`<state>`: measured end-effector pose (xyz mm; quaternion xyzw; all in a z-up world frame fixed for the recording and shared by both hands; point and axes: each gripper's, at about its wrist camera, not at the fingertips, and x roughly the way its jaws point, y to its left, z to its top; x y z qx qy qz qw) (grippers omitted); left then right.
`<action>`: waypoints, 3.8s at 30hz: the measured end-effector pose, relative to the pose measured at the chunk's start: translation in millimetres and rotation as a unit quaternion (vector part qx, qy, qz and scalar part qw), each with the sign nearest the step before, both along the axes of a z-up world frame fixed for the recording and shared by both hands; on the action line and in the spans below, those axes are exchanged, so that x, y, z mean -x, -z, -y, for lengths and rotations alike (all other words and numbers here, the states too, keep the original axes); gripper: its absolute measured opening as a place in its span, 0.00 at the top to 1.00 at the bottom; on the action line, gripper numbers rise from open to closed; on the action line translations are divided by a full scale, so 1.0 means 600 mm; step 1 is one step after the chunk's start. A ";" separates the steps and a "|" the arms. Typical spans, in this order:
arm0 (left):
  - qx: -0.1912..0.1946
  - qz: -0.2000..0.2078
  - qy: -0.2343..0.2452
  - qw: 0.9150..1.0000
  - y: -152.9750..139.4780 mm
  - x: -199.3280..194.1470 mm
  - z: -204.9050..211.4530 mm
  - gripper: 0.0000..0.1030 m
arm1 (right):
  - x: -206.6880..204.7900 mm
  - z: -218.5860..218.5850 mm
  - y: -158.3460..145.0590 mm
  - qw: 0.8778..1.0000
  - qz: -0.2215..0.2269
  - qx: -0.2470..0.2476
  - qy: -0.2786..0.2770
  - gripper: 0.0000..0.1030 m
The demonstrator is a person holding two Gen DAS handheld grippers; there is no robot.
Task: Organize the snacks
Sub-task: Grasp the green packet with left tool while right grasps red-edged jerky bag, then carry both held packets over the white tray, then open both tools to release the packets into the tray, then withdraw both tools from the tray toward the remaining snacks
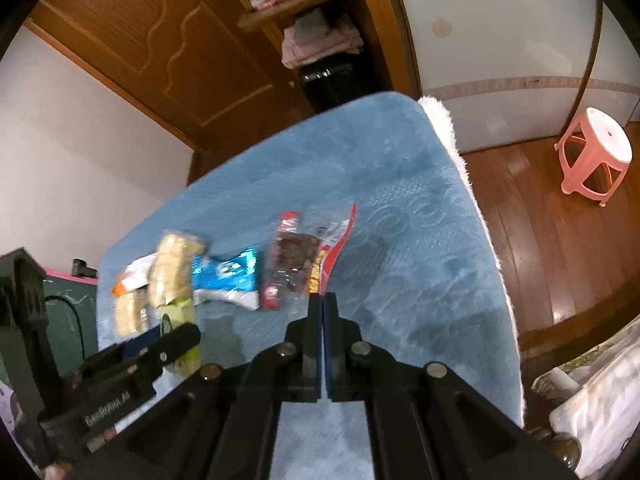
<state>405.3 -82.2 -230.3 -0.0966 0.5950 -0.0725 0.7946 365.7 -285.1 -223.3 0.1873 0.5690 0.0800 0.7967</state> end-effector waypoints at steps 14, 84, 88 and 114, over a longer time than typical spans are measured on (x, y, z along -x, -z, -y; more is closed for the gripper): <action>0.006 0.054 0.024 0.998 -0.167 0.140 -0.025 0.65 | 0.151 -0.013 -0.150 0.997 0.062 -0.027 -0.042 1.00; -0.099 0.062 0.005 0.993 -0.277 0.571 -0.118 0.22 | 0.584 -0.166 -0.284 0.973 0.094 0.010 -0.209 0.57; -0.099 0.069 0.005 0.993 -0.286 0.563 -0.123 0.22 | 0.575 -0.172 -0.288 0.973 0.098 0.012 -0.210 0.57; -0.139 0.170 0.022 0.975 -0.397 0.433 -0.147 0.22 | 0.452 -0.174 -0.341 0.971 0.143 0.046 -0.186 0.57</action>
